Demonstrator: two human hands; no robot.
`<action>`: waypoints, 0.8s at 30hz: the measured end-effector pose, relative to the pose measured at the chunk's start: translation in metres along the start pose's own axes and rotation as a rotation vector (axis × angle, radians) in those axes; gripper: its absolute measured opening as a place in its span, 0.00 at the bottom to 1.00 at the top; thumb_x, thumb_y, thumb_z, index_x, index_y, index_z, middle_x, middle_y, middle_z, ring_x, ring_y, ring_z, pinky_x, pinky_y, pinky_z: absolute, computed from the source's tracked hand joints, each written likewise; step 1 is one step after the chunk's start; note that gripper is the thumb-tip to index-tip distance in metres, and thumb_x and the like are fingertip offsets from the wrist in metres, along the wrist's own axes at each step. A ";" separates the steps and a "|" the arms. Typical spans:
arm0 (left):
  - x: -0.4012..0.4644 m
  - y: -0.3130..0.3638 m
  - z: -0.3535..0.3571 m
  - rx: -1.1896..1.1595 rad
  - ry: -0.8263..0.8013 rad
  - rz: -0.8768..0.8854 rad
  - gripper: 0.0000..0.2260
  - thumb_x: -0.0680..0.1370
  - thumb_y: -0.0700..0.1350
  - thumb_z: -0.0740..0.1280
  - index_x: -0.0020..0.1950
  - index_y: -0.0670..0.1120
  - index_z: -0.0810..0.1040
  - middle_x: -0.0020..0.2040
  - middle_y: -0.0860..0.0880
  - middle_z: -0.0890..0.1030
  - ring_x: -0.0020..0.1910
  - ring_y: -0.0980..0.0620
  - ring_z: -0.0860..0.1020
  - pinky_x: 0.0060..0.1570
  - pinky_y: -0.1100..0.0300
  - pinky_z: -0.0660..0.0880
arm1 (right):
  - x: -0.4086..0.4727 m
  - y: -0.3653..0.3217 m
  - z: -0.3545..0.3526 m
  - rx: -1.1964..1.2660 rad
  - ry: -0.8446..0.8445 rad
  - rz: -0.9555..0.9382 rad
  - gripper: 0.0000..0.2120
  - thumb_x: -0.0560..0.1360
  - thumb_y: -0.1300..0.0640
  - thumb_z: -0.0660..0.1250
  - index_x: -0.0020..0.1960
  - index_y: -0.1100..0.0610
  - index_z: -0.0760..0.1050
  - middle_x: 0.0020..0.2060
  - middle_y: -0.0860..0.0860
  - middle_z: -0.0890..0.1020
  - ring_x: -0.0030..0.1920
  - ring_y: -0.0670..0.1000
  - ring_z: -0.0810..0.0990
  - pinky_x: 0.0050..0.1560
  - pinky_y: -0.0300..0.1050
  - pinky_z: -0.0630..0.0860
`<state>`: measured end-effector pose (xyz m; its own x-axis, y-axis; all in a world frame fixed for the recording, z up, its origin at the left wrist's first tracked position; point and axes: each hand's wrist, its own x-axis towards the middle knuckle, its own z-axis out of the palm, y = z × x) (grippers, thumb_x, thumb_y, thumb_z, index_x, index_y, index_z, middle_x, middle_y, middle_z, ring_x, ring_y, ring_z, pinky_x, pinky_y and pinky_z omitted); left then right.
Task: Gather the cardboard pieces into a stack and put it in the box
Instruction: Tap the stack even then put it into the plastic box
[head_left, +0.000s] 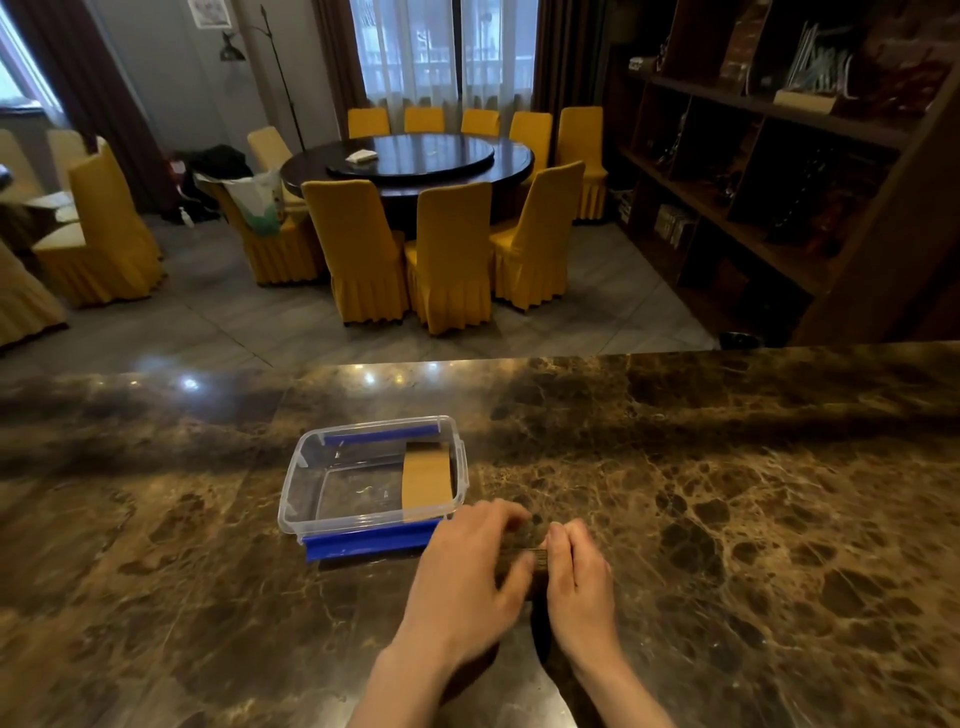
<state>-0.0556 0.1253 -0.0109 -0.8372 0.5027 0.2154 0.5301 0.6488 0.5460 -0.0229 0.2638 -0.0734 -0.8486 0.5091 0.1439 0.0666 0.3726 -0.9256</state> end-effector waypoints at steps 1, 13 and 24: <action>0.002 0.002 -0.001 0.050 -0.081 0.039 0.19 0.75 0.58 0.66 0.65 0.61 0.71 0.60 0.61 0.77 0.60 0.61 0.73 0.63 0.62 0.72 | 0.000 0.001 0.000 -0.005 0.008 -0.009 0.15 0.83 0.59 0.58 0.37 0.51 0.69 0.29 0.50 0.76 0.33 0.46 0.76 0.36 0.41 0.73; 0.011 0.008 0.001 0.247 -0.271 -0.030 0.16 0.77 0.52 0.69 0.63 0.58 0.72 0.61 0.55 0.80 0.59 0.52 0.78 0.62 0.51 0.76 | 0.002 -0.004 -0.002 0.062 -0.037 0.086 0.16 0.82 0.57 0.61 0.36 0.53 0.72 0.30 0.50 0.77 0.33 0.46 0.76 0.36 0.41 0.71; 0.016 -0.013 -0.027 -0.329 -0.041 -0.302 0.13 0.74 0.56 0.74 0.56 0.63 0.76 0.52 0.62 0.81 0.53 0.61 0.78 0.56 0.57 0.78 | 0.014 -0.034 -0.027 0.566 -0.130 0.278 0.18 0.68 0.39 0.75 0.54 0.45 0.83 0.51 0.51 0.87 0.53 0.50 0.86 0.53 0.48 0.80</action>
<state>-0.0794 0.1094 0.0070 -0.9382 0.3454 -0.0215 0.1866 0.5572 0.8092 -0.0227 0.2793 -0.0309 -0.8987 0.4161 -0.1383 0.0359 -0.2445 -0.9690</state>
